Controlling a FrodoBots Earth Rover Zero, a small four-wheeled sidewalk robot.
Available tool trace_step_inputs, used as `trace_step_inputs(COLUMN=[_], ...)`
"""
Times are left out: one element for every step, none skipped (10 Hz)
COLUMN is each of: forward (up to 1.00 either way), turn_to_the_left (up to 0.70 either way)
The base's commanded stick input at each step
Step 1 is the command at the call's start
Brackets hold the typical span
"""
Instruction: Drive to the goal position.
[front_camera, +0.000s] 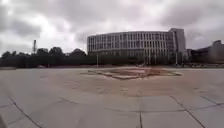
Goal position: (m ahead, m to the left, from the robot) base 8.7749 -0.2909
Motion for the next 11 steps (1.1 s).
trace_step_inputs(forward=[1.0,1.0,1.0,1.0,1.0,1.0,1.0,1.0,1.0,1.0,1.0], turn_to_the_left=[0.39,0.21,0.0,0.0,0.19,0.36,0.4,0.34,0.11,0.0,0.0])
